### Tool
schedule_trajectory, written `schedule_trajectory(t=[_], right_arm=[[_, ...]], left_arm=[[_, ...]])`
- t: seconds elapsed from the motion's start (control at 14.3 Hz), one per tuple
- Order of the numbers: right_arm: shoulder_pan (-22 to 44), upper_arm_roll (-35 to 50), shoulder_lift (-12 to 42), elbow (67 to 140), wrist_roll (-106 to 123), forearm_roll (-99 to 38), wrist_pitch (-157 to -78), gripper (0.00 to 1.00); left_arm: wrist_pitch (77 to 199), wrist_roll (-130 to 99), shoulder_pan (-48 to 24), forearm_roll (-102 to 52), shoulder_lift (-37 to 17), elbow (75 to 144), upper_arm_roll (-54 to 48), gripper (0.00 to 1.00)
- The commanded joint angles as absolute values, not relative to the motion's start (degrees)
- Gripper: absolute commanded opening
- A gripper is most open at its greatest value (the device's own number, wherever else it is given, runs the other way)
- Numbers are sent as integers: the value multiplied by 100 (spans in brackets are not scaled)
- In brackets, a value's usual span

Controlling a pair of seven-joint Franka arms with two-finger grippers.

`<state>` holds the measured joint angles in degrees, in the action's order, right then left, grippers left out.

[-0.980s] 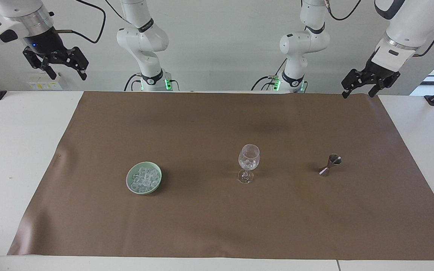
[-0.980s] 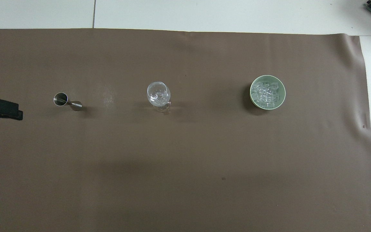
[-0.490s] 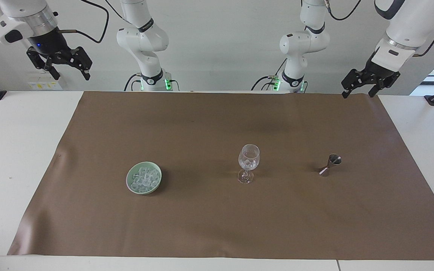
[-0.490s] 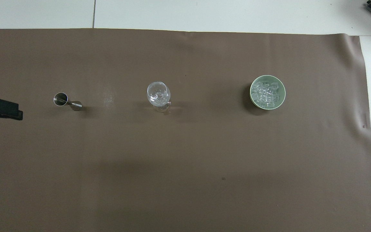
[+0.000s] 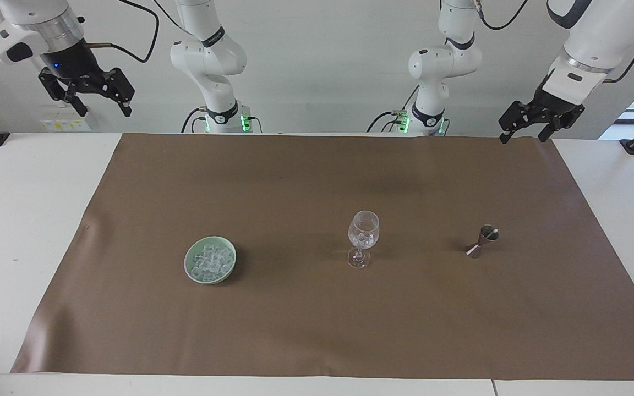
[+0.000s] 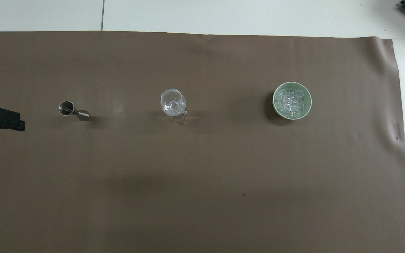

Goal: Pour wine and add ice with both arms

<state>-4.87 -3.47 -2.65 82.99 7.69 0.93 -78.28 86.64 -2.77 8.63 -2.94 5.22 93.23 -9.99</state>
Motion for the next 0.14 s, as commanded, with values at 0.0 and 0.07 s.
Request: schedule_trajectory(t=[0.0,0.07], right_arm=[[-519,-334,-422,8481,694,26,-7857,100],[-519,-334,-422,8481,694,26,-7857,100]], left_arm=[[8552,-220,879,-272,580,9299,-984,100],[8543,-220,879,-264,580,9299,-984,100]])
